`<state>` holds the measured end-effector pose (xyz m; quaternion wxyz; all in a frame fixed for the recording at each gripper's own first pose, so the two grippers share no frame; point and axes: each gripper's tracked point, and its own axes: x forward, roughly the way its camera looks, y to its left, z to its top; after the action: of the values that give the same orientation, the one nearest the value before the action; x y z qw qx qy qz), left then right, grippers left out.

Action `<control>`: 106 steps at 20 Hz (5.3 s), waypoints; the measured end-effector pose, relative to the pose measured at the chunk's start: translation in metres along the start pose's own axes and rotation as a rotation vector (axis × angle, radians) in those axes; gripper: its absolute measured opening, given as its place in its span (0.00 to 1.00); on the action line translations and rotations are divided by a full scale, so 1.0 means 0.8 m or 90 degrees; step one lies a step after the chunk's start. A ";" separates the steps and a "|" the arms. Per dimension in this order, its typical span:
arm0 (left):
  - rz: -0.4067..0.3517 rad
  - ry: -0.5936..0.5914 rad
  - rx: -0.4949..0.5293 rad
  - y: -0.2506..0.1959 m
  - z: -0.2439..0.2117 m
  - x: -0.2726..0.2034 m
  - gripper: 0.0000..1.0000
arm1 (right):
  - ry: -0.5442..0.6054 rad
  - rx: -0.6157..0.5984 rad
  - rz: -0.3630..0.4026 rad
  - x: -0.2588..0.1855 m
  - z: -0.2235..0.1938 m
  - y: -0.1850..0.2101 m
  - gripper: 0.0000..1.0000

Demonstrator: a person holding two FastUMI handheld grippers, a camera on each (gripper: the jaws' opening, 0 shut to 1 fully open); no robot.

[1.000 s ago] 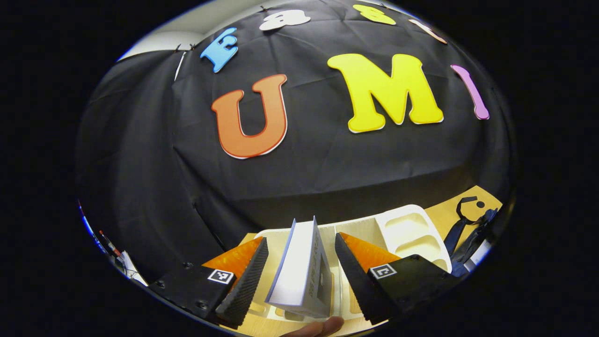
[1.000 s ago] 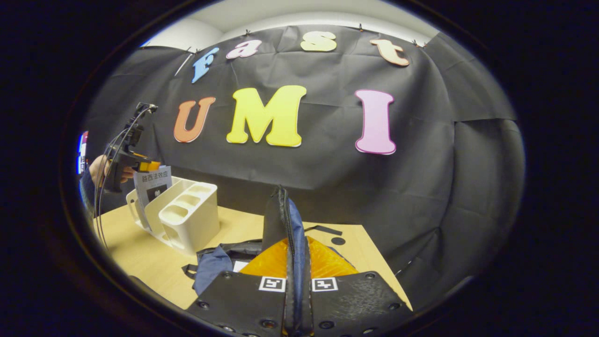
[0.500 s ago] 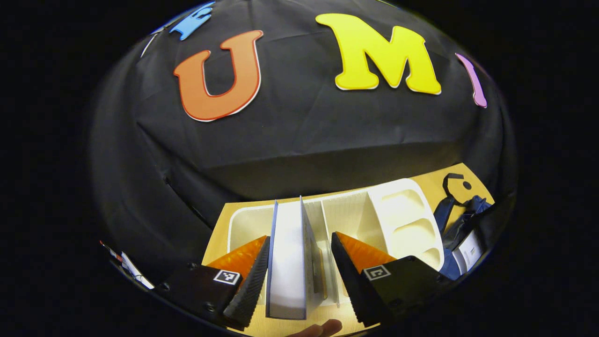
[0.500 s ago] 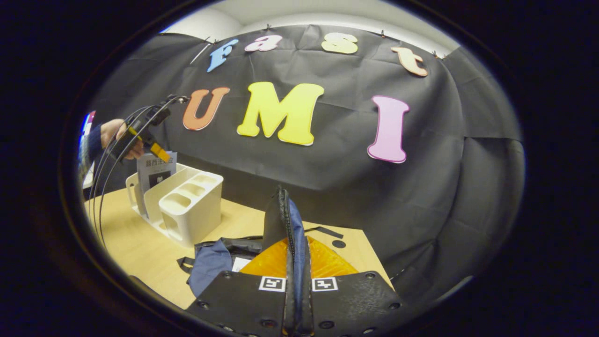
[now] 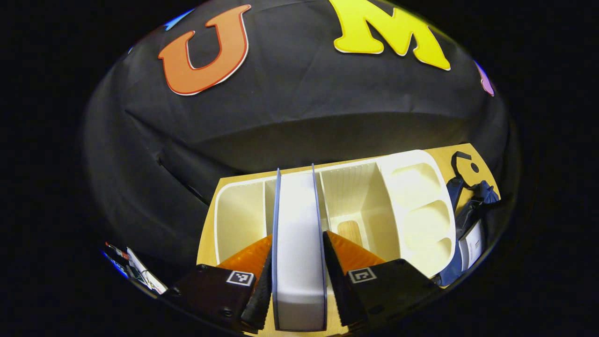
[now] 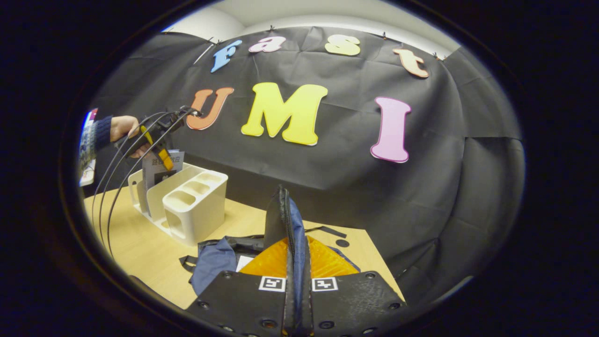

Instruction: Open the schoolbag, grab two books from the bookshelf and put them into the schoolbag.

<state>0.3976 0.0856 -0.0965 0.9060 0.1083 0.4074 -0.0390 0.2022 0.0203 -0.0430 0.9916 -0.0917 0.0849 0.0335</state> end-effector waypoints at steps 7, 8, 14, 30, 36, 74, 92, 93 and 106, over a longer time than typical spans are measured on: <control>-0.001 0.007 -0.037 0.002 -0.015 -0.031 0.46 | 0.003 0.030 -0.004 -0.003 -0.012 -0.005 0.06; -0.007 0.008 -0.043 0.000 -0.016 -0.039 0.46 | 0.006 0.030 -0.005 -0.003 -0.015 -0.006 0.06; -0.024 -0.020 -0.098 0.012 -0.037 -0.103 0.46 | 0.011 0.030 -0.015 -0.003 -0.022 -0.011 0.05; -0.144 -0.061 -0.337 0.030 -0.185 -0.200 0.46 | 0.058 0.011 -0.025 0.000 -0.033 -0.003 0.06; -0.252 -0.046 -0.443 -0.019 -0.232 -0.220 0.46 | 0.079 0.004 -0.028 0.004 -0.034 -0.008 0.06; -0.508 -0.143 -0.584 -0.391 -0.161 -0.126 0.46 | 0.029 0.032 -0.016 -0.017 0.036 -0.014 0.06; -0.481 -0.154 -0.550 -0.536 -0.141 -0.083 0.57 | -0.002 0.074 0.010 -0.019 0.034 -0.035 0.06; -0.478 -0.154 -0.552 -0.544 -0.137 -0.083 0.58 | -0.008 0.078 0.013 -0.020 0.037 -0.037 0.06; -0.360 -0.213 -0.399 -0.560 -0.126 -0.071 0.81 | -0.019 0.105 0.013 -0.018 0.027 -0.060 0.06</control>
<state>0.2149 -0.3287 -0.1925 0.9021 -0.2948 0.2612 -0.1764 0.1953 -0.0234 -0.0115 0.9965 -0.0085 0.0737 0.0383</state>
